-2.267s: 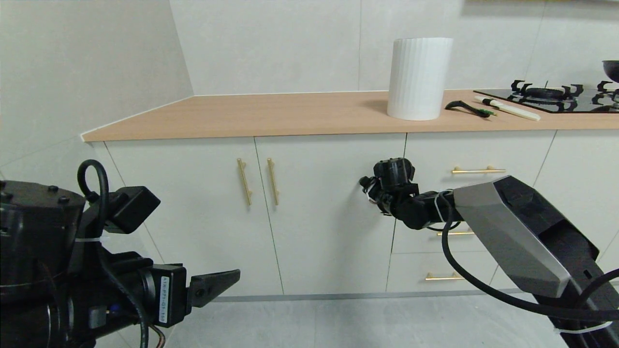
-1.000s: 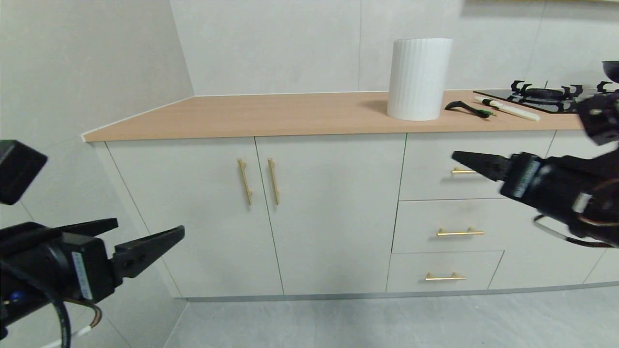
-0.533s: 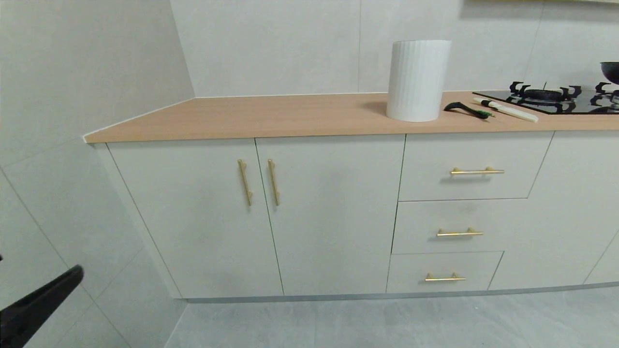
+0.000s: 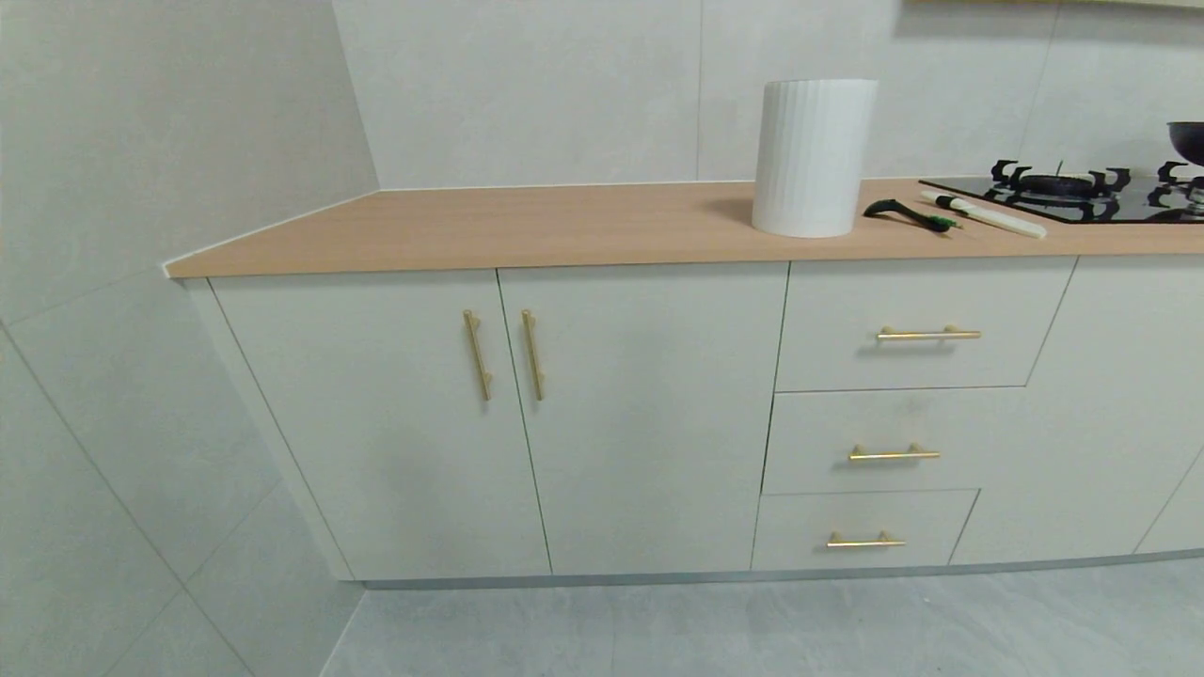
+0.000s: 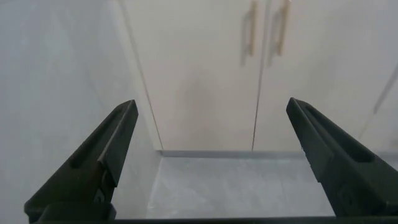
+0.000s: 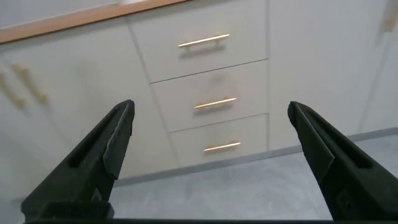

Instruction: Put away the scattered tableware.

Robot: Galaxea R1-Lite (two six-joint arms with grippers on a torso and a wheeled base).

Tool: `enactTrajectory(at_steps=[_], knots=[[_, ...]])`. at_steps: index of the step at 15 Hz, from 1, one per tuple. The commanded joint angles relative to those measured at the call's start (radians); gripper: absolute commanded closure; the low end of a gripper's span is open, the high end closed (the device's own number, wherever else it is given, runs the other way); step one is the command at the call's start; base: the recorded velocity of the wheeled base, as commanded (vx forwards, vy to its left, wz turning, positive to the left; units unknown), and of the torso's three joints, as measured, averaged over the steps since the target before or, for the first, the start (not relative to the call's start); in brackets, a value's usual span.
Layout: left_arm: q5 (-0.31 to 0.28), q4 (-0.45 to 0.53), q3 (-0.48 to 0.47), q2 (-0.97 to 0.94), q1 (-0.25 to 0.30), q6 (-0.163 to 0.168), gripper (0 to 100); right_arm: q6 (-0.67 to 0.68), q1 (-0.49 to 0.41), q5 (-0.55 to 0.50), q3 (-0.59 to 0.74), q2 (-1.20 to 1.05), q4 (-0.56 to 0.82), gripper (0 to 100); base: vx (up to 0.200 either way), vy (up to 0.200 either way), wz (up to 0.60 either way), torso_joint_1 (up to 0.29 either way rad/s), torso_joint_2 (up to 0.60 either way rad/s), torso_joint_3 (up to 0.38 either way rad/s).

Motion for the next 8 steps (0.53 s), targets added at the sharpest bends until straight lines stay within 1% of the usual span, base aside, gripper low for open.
enactTrajectory(at_steps=[1,2,3,4,5,6,7,8], knots=[[0.017,-0.008,0.053,-0.064,0.069,-0.022,0,-0.007,-0.020,-0.074,0.109,-0.056,-0.015,0,0.000,0.000,0.00,0.000,0.00,0.000],[0.033,-0.014,0.074,-0.065,0.097,-0.022,0,-0.009,-0.020,-0.100,0.144,-0.054,-0.035,0,0.000,0.000,0.00,0.000,0.00,0.000],[0.044,-0.022,0.082,-0.065,0.103,-0.022,0,-0.009,-0.020,-0.107,0.162,-0.056,-0.058,0,0.000,0.000,0.00,0.000,0.00,0.000],[0.053,-0.054,0.117,-0.085,0.164,-0.019,0,-0.038,-0.020,-0.112,0.231,-0.054,-0.144,0,0.000,0.000,0.00,0.000,0.00,0.000],[0.025,-0.043,0.131,-0.147,0.197,0.009,0,-0.084,-0.020,-0.120,0.280,-0.054,-0.201,0,0.000,0.000,0.00,0.000,0.00,0.000],[0.011,-0.031,0.146,-0.162,0.206,0.041,0,-0.125,-0.020,-0.127,0.320,-0.054,-0.271,0,0.000,0.000,0.00,0.000,0.00,0.000],[0.030,-0.043,0.165,-0.162,0.206,0.041,0,-0.141,-0.020,-0.123,0.320,-0.054,-0.282,0,0.000,0.000,0.00,0.000,0.00,0.000],[0.025,-0.050,0.177,-0.162,0.206,0.043,0,-0.150,-0.020,-0.117,0.320,-0.054,-0.273,0,0.000,0.000,0.00,0.000,0.00,0.000]])
